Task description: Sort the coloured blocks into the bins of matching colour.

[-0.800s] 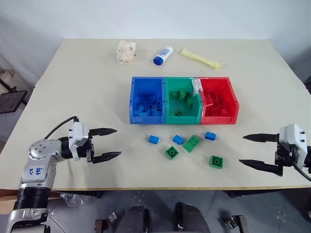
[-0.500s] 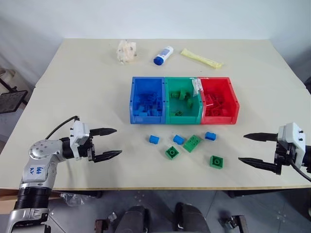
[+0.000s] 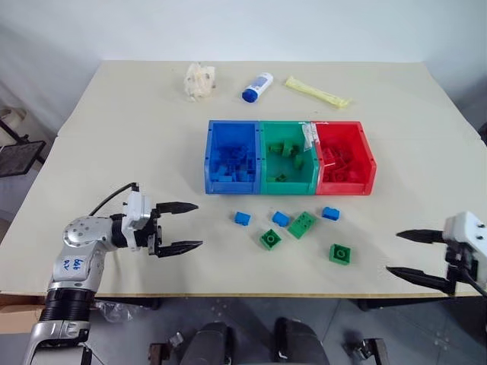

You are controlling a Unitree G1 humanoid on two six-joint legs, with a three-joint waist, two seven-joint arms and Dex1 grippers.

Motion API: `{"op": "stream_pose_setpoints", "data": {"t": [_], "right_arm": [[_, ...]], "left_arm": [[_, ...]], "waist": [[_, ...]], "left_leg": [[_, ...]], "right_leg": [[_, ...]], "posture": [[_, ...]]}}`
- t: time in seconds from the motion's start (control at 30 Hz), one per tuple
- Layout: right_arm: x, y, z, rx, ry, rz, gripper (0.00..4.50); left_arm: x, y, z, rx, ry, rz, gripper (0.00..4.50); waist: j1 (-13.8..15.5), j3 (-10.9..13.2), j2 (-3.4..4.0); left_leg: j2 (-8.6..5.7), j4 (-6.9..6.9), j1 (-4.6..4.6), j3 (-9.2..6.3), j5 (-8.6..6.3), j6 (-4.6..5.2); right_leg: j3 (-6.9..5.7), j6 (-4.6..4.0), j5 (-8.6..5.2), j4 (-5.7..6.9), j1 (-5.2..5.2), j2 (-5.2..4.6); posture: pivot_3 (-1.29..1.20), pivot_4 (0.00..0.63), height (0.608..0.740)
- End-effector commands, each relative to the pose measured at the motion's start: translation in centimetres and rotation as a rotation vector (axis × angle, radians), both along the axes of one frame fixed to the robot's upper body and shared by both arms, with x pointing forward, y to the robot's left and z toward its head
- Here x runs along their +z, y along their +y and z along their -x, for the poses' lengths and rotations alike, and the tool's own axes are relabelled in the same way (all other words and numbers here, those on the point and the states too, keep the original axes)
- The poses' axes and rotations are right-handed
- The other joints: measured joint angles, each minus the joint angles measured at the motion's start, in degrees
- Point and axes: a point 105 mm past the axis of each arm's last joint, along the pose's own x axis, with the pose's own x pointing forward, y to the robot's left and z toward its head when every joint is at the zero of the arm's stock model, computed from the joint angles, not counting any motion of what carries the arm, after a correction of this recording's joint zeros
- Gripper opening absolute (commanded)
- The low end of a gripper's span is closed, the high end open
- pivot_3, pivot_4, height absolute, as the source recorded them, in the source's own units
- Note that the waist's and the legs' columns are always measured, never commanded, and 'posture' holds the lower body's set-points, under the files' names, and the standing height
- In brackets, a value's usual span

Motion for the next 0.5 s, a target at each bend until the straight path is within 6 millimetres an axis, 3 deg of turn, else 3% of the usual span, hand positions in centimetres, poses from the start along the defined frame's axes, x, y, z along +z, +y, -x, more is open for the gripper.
{"op": "stream_pose_setpoints", "data": {"t": [0.03,0.23,0.5], "right_arm": [[2.1,-1.1,0.6,-0.037,-0.051,0.049,4.50],[2.3,-0.5,0.5,-0.028,-0.050,0.055,4.50],[0.4,4.2,-1.6,0.120,0.037,0.110,4.50]], "left_arm": [[0.3,-0.5,-0.2,-0.037,-0.063,0.003,4.47],[-0.1,-0.7,-0.4,-0.046,-0.075,0.007,4.47],[-0.2,-1.1,0.6,-0.064,-0.079,0.012,4.47]], "waist": [[-0.10,0.01,-0.03],[-0.35,0.01,-0.03],[-0.23,0.01,-0.03]], "left_leg": [[0.01,0.00,0.00,0.00,0.00,0.00],[0.07,-0.02,0.03,0.00,-0.02,-0.03],[0.06,0.02,0.00,-0.04,-0.02,-0.03]], "right_leg": [[0.00,0.00,0.00,-0.02,0.01,0.00],[0.13,-0.01,0.00,0.01,-0.03,-0.22],[0.13,-0.02,0.00,0.05,-0.06,-0.32]], "posture": [[0.00,0.150,0.740],[0.00,0.150,0.740],[0.00,0.150,0.740]]}}
